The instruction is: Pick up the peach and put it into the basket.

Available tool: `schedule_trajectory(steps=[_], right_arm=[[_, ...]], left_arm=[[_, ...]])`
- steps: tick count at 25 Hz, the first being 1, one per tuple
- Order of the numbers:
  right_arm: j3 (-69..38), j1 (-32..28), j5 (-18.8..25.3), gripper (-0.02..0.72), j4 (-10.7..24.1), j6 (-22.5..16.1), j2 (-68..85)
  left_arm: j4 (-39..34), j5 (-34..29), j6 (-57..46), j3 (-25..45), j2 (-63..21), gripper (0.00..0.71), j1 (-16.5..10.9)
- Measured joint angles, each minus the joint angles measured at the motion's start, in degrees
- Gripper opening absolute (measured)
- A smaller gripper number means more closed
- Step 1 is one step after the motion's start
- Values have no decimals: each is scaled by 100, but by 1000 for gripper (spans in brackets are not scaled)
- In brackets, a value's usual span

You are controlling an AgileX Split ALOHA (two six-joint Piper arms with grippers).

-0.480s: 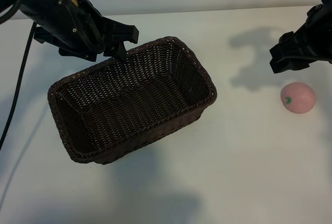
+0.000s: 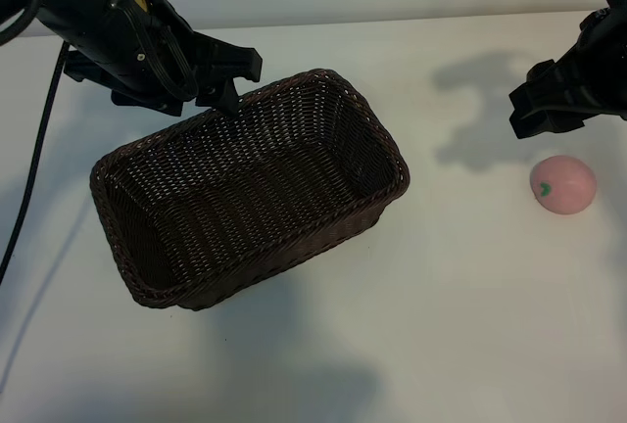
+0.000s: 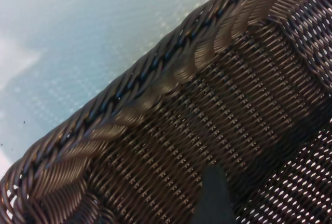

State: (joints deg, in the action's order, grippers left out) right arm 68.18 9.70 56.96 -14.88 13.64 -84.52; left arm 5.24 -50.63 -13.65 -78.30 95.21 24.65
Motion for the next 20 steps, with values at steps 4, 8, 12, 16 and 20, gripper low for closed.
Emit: schedule_trajectory(steps=[4,8,12,16,20], right_arm=[[0,0,0,583,0,0,0],[0,0,0,583,0,0,0],[0,0,0,583,0,0,0],[0,0,-5,583,0,0,0],[0,0,-9,583,0,0,0]], left_arm=[[0,174,0,0,0,552,0],[0,204,0,0,0,552,0],[0,265,0,0,0,551,0],[27,416,0,0,0,551,0],[13,294,-41,0,-6,551,-5]])
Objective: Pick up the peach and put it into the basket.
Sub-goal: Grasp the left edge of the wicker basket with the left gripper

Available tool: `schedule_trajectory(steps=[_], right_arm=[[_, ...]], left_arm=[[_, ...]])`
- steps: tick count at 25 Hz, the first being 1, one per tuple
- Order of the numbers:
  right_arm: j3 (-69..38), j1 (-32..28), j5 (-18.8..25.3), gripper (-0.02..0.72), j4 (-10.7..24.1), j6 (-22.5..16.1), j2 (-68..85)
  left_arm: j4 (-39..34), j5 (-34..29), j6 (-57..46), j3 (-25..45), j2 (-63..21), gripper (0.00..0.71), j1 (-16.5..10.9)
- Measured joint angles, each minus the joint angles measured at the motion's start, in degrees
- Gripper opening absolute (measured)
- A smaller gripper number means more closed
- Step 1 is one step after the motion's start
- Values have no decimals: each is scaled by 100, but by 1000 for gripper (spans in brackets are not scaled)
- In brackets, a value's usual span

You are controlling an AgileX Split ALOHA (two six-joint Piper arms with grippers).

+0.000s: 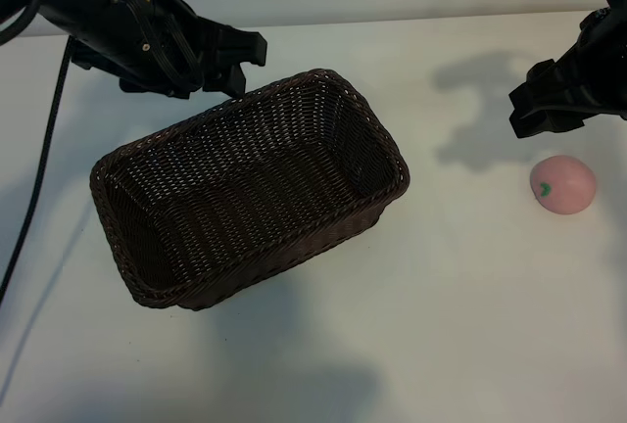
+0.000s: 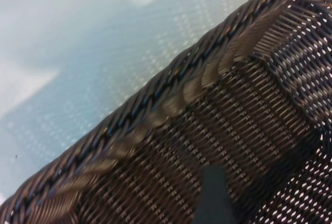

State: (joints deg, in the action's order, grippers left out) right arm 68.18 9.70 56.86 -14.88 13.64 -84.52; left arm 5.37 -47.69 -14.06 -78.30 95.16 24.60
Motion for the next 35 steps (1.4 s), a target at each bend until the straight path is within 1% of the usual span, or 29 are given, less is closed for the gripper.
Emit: schedule_trajectory(steps=[2,5,7,10,14,16,19,22,28,35], right_arm=[[0,0,0,583,0,0,0],[0,0,0,583,0,0,0],[0,0,0,583,0,0,0],[0,0,0,583,-6,0,0],[0,0,-2,583,-6,0,0],[0,0,-2,583,-6,0,0],[0,0,19,583,-6,0,0],[0,0,25,583,-6,0,0],[0,0,50,583,-6,0,0],[0,0,95,583,-6,0,0]], left_arm=[[-193,-212,-235,0,-26,551,0],[-749,-406,-864,227,-260,551,0],[-1153,-455,-1254,579,-561,551,0],[-1526,-486,-1864,1164,-1023,551,0],[-1850,-510,-2600,1857,-1508,550,-13],[-1941,-510,-3007,2160,-1609,550,-93],[-1968,-362,-3290,2565,-1614,550,-250],[-1854,-46,-3418,2778,-1570,550,-274],[-1677,238,-3552,2809,-1230,550,-274],[-1553,692,-3727,2839,-594,549,-274]])
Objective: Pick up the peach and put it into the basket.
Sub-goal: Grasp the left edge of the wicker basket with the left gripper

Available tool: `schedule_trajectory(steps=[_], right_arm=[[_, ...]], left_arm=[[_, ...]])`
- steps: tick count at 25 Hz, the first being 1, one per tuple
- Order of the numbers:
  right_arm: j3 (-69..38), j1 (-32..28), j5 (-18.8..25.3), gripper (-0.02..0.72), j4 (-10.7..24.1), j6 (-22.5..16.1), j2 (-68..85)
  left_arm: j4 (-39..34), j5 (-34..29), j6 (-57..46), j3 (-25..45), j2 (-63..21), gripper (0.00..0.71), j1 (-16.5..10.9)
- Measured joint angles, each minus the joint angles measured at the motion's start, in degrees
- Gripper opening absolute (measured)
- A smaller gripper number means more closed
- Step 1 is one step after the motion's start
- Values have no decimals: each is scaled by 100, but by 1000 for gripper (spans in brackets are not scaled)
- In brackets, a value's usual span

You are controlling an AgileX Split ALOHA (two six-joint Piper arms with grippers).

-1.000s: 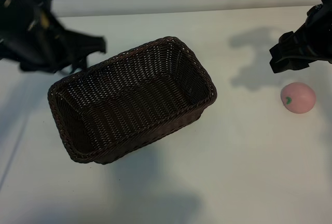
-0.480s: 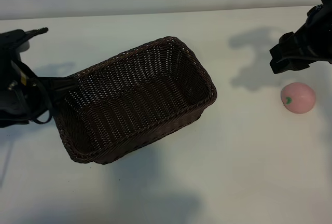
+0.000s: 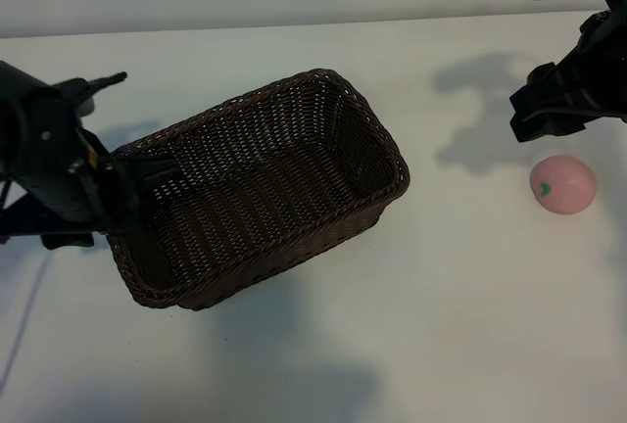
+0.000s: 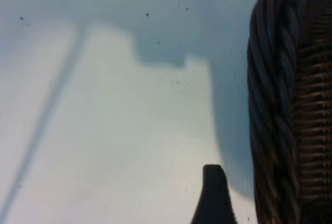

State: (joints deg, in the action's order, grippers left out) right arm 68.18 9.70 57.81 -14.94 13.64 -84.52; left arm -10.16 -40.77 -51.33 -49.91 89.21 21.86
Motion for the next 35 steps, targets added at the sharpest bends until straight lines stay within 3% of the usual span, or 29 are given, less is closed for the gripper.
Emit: schedule_trajectory(steps=[4,12,18,27,35], right_arm=[[0,0,14,583,0,0,0],[0,0,14,583,0,0,0],[0,0,14,583,0,0,0],[0,0,14,583,-6,0,0],[0,0,14,583,-10,0,0]], left_arm=[[78,217,-19,0,232,549,-13],[345,748,3,182,394,548,-325],[443,1118,41,363,594,548,-336],[454,1146,47,363,889,546,-336],[471,1156,36,363,889,421,-343]])
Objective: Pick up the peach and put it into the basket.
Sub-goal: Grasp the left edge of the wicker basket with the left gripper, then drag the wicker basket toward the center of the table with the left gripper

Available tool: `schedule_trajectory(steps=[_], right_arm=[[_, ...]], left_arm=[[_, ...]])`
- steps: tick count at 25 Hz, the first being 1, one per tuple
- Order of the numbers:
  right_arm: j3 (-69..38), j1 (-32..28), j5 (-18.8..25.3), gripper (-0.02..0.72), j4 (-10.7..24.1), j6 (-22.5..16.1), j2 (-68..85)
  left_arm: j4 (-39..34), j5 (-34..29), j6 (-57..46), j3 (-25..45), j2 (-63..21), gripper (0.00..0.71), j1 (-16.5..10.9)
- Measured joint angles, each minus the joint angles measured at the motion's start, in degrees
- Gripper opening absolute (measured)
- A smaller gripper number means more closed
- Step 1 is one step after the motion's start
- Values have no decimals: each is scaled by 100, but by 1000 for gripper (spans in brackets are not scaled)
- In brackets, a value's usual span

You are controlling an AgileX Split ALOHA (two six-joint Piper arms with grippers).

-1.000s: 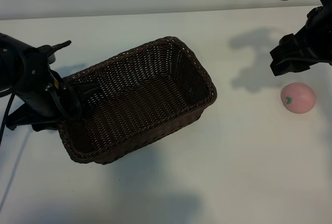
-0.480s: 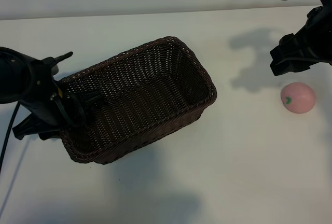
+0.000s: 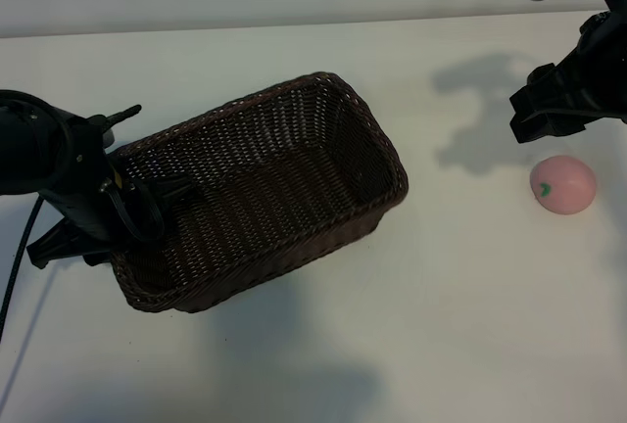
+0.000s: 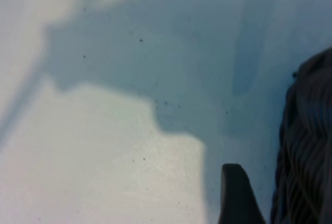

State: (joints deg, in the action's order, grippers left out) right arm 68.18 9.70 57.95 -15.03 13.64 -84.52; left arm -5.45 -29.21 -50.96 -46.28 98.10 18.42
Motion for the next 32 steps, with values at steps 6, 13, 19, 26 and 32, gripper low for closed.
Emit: schedule_trajectory(steps=[6,13,19,26,32], right_arm=[[0,0,0,583,0,0,0],[0,0,0,583,0,0,0],[0,0,0,583,0,0,0],[0,0,0,583,0,0,0],[0,0,0,583,-3,0,0]], left_arm=[[0,5,-7,0,0,421,0],[462,268,234,7,-118,421,0],[1377,448,1178,14,-305,337,0],[2114,578,1992,41,-603,326,0],[2338,245,2613,-112,-720,323,-229]])
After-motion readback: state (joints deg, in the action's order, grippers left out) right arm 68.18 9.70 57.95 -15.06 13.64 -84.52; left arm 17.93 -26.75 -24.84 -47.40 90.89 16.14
